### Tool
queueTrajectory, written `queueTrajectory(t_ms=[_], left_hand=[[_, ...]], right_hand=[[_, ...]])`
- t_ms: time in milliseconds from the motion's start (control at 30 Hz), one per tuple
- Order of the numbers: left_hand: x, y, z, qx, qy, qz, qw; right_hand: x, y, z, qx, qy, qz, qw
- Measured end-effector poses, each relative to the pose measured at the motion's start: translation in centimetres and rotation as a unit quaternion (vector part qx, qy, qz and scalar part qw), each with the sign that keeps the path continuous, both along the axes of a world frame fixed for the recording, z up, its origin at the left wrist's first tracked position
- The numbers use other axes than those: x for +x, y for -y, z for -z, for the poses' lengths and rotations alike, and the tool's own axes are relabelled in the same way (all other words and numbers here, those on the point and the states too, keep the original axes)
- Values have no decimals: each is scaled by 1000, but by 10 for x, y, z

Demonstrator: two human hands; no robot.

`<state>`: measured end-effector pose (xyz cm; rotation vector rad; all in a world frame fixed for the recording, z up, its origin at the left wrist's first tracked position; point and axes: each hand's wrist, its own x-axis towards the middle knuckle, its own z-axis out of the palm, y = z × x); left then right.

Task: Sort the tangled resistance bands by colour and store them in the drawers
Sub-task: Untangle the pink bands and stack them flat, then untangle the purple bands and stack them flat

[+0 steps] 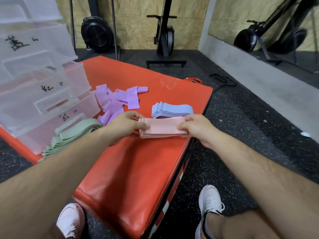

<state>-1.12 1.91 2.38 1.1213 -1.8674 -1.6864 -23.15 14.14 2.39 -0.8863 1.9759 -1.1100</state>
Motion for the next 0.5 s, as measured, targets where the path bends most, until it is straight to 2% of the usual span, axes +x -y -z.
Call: queueTrajectory(t_ms=[100,200,267,333,433,500], left_hand=[[-26,5,3,11,-13,-50,999],[-47,18,16,18,-2,-120,993],[-54,23,25,-11,23,-145,989],[-56,23,33,-77,70,-140,985],[-56,23,40,-250,132,-83,956],[-56,23,45,-344,155,-34,926]], right_hand=[[-10,6,3,-9,59,46,997],[-12,14,14,3,19,76,997],[-12,19,20,14,-49,67,996],[-13,22,26,27,-155,29,987],[-17,19,33,61,-370,-40,926],[-19,15,35,61,-399,-63,913]])
